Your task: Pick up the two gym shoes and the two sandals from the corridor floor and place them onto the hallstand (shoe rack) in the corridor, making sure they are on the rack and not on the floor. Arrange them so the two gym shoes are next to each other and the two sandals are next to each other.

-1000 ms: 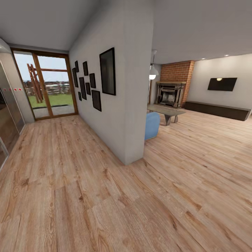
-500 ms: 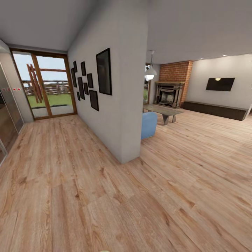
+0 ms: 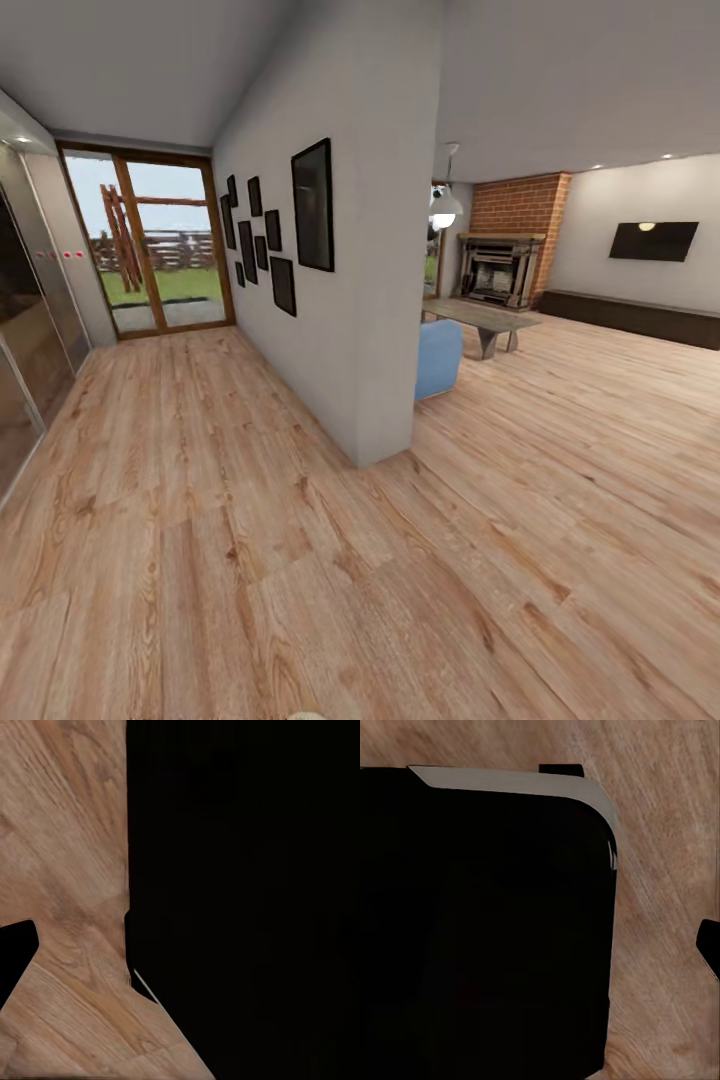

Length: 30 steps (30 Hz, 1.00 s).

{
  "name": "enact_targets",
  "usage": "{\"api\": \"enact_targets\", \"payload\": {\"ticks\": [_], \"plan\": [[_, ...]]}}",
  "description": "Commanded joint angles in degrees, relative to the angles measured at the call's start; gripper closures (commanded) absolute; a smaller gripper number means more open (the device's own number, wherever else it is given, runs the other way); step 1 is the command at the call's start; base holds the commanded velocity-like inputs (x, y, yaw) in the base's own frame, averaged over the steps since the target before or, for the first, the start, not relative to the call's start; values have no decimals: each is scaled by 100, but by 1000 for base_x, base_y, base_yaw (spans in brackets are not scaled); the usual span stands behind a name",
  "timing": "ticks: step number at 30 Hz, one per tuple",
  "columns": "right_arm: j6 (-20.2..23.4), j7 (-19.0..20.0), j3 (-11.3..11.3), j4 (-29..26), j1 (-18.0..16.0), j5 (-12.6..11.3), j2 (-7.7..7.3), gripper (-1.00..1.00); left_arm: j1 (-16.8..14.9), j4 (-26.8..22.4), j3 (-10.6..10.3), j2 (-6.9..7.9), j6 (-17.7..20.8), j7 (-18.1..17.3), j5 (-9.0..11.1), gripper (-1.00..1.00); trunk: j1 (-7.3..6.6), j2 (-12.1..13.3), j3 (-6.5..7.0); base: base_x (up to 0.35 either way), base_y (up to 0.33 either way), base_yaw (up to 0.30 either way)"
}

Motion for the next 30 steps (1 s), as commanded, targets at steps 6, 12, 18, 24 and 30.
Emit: {"api": "enact_targets", "payload": {"ticks": [6, 12, 18, 24, 30], "plan": [[1, -8, -1, -4, -1, 1, -17, -100, -4, -2, -1, 20, 0, 36, 79, -100, 0, -2, -4, 0, 0, 259], [-4, -11, -3, -4, -1, 0, -48, -100, -7, -2, -1, 21, -10, 46, 100, -100, 0, -2, -4, 0, 0, 269], [-5, -11, -5, -4, -1, 1, -51, -100, -10, -6, -1, 27, -11, 33, 105, -100, 0, -2, -4, 0, 0, 271], [-5, -12, -3, -4, -1, 1, -52, -100, -15, -10, -1, 37, -18, 22, 105, -100, 0, -2, -4, 0, 0, 272], [-5, -12, 2, -4, -1, 1, -52, -100, -15, -11, -1, 120, -37, -35, 107, -100, 0, -2, -4, 89, -28, 272]]}}
